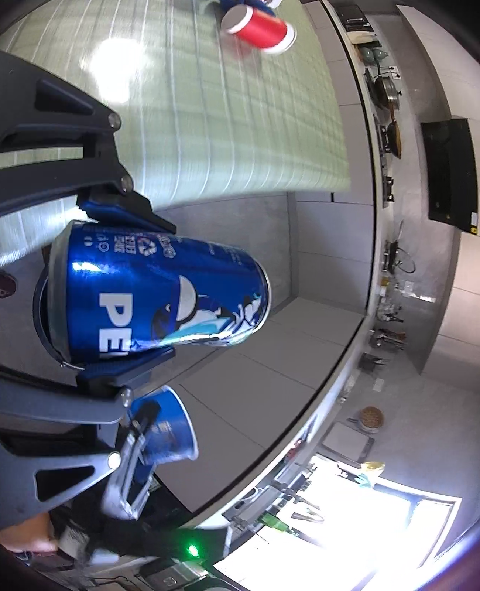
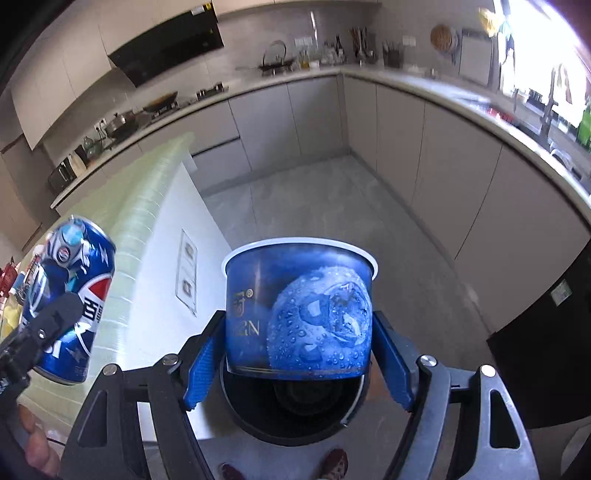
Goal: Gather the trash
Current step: 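Carry the can and bowl over the black bucket and open both tools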
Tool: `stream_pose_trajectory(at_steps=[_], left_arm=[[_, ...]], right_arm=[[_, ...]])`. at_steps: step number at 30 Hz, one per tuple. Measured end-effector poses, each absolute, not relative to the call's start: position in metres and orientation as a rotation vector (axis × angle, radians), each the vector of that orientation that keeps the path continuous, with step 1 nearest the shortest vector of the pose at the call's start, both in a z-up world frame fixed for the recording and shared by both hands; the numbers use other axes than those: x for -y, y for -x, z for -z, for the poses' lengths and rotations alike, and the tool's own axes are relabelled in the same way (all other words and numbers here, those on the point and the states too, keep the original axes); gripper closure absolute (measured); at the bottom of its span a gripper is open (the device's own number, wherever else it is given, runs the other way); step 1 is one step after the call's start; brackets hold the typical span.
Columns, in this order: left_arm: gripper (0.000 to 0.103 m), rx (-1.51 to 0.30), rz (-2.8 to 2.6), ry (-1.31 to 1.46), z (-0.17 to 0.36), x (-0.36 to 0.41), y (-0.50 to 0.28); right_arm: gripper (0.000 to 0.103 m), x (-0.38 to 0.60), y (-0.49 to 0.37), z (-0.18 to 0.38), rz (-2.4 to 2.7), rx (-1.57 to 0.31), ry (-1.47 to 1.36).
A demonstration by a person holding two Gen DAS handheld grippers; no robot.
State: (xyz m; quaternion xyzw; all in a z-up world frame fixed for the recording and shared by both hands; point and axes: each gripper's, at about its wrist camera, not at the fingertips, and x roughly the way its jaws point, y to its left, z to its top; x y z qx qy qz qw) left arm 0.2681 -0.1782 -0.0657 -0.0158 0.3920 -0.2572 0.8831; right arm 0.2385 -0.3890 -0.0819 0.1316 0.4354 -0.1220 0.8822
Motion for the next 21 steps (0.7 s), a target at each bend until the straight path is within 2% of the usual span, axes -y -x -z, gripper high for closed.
stream_pose_trajectory(at_steps=[11, 21], left_arm=[[0.043, -0.915, 0.467, -0.014, 0.115, 0.219, -0.267], [0.039, -0.991, 0.435, -0.074, 0.136, 0.239, -0.268]], right_arm=[[0.024, 0.412, -0.256, 0.195, 0.123, -1.158, -0.294], [0.022, 0.431, -0.247, 0.183, 0.197, -1.066, -0.276]])
